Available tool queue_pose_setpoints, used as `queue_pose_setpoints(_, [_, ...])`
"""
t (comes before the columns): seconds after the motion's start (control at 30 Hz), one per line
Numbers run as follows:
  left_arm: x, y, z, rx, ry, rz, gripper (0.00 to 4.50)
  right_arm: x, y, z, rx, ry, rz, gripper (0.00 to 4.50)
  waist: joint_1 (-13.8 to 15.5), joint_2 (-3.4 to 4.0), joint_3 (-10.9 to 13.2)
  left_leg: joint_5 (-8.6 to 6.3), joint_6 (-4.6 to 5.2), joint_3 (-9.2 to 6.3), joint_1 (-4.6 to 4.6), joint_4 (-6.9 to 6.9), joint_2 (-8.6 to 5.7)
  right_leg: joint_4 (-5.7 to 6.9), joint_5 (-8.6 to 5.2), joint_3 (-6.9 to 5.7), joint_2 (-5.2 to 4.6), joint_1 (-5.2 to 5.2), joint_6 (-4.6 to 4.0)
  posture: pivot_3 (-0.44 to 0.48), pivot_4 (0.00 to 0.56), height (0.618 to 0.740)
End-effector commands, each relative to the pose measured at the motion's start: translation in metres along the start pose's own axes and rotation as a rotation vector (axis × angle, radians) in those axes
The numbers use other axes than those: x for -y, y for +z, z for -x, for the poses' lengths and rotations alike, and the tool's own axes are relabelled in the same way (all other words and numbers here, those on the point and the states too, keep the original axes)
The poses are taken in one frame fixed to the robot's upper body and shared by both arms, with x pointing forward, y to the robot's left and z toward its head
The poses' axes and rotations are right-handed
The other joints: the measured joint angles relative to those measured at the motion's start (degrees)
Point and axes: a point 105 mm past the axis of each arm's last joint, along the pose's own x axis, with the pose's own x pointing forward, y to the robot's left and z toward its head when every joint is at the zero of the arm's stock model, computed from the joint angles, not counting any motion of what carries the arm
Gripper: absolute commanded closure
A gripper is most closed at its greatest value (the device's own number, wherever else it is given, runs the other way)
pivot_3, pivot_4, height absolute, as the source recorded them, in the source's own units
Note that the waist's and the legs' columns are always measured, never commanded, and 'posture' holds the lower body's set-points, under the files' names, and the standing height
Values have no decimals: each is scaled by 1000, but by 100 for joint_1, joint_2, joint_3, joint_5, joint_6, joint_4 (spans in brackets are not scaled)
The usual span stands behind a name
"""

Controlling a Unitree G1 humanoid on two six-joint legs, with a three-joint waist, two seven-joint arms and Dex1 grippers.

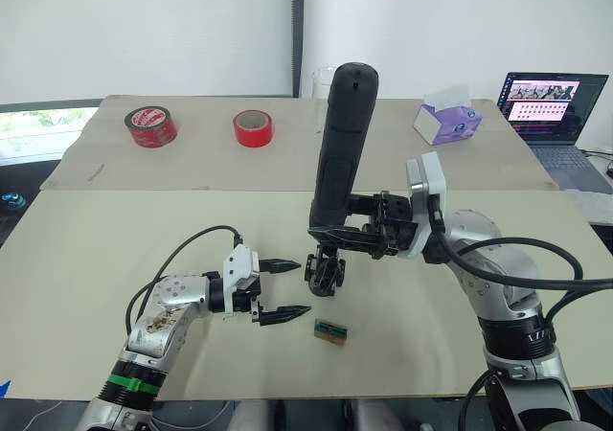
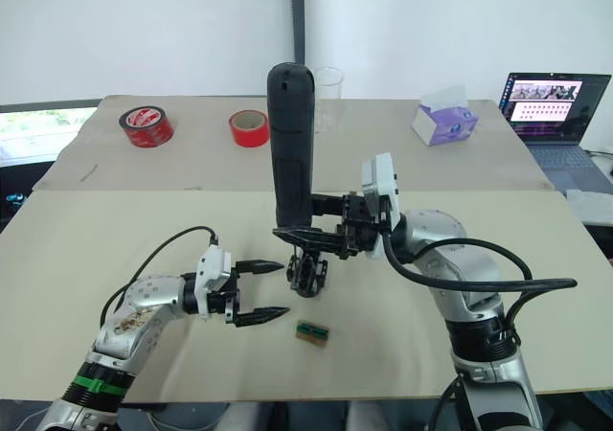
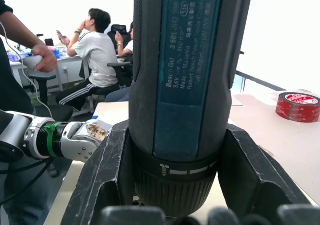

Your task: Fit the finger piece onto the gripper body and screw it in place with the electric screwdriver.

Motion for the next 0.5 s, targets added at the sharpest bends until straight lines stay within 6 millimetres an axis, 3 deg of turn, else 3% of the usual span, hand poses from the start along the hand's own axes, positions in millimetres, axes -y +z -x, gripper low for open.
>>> queue_pose_setpoints(0.03, [2,10,-4,30,-11,-48,0,-3,16,-1,39,16,75,2584,0,0,0,0,0,0,0,0,0,0,0,0,0,0,0,0,150,740])
queue_pose_setpoints(0.5, [0,12,-9,40,-8,-58,0,-2,16,1,30,7,72,2584,0,0,0,0,0,0,0,1,0,0,0,0,0,0,0,0,150,740])
